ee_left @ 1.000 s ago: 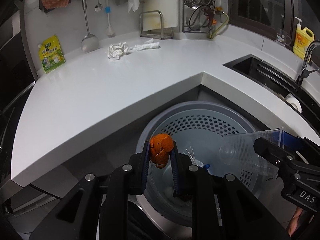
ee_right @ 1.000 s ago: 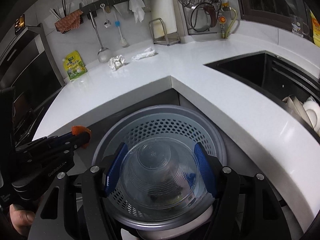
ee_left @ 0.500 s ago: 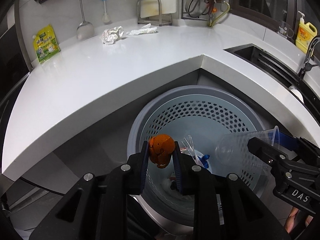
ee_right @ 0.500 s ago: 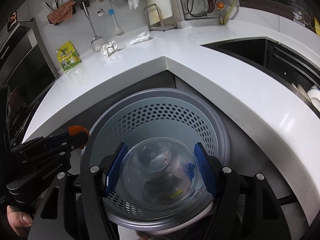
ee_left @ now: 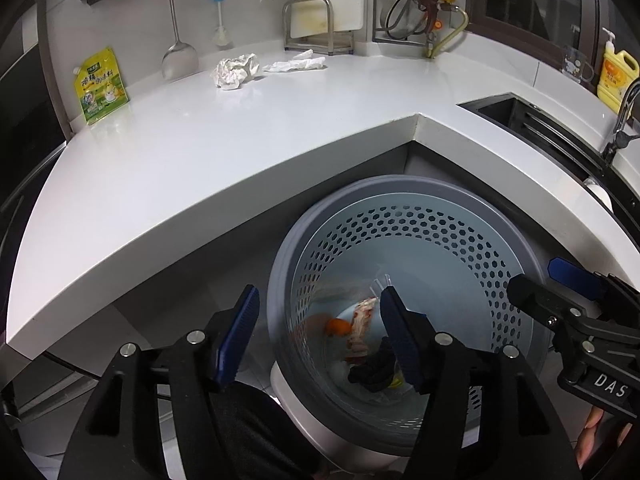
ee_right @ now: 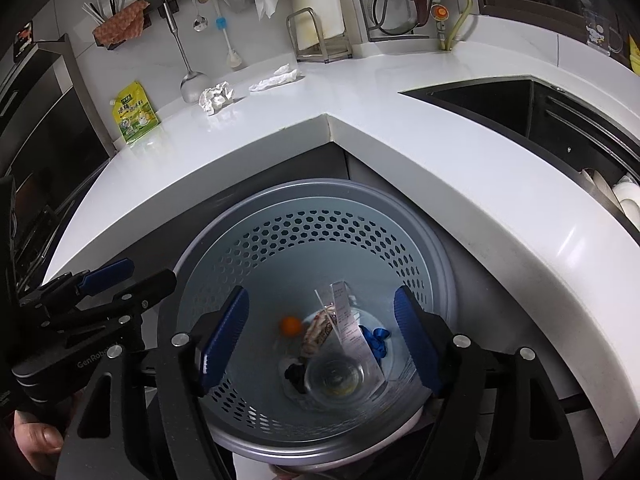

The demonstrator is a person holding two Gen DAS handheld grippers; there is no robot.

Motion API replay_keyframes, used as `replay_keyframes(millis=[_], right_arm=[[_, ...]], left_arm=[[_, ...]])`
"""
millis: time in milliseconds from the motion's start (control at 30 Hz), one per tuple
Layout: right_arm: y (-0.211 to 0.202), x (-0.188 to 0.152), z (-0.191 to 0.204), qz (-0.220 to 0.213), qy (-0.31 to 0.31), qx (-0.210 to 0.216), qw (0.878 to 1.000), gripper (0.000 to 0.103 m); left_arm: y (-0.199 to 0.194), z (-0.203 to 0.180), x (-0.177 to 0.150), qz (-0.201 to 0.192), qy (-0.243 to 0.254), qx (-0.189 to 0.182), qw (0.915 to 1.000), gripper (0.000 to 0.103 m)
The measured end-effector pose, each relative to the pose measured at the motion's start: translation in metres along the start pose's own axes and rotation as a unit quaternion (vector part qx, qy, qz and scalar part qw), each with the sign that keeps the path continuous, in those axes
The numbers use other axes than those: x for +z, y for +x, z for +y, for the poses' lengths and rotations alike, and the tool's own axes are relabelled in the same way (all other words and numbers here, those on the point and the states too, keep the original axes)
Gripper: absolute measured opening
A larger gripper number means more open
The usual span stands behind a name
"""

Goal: Collect trash
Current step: 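Carry cup and orange peel over the bin and open both grippers, then move both grippers back to the crumpled paper and white tissue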

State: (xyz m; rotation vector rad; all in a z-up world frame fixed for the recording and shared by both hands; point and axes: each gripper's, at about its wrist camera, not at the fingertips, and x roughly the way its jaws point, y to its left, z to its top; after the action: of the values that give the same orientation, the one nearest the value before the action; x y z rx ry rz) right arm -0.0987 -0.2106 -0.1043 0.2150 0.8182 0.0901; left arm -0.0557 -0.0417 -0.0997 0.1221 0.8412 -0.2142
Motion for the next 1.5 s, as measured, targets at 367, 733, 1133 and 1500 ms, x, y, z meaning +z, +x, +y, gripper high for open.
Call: replay_keyframes(millis=[367,733,1133,1500], right_arm=[[-0.009,0.001,0.003,-0.021,-0.009,0.004,1.000,0.078],[-0.017,0.010,0.014,-0.046,-0.040,-0.002,0.998,0.083],[-0.012,0.076,0.032,-0.092,-0.072,0.025,0.993,0.083],[0.026,0.174,0.039,-0.105,-0.100,0.023,0.989,0.083]], left_arm=[[-0.008,0.012,0.000,-0.020,-0.025,0.003,0.9995,0.091],[-0.032,0.035,0.013,-0.083,-0.052,0.032,0.9947,0.097],[-0.030,0.071,0.076,-0.100,-0.078,0.061,0.9900,0.097],[0.003,0.107,0.160,-0.131,-0.086,0.085,0.9839,0.097]])
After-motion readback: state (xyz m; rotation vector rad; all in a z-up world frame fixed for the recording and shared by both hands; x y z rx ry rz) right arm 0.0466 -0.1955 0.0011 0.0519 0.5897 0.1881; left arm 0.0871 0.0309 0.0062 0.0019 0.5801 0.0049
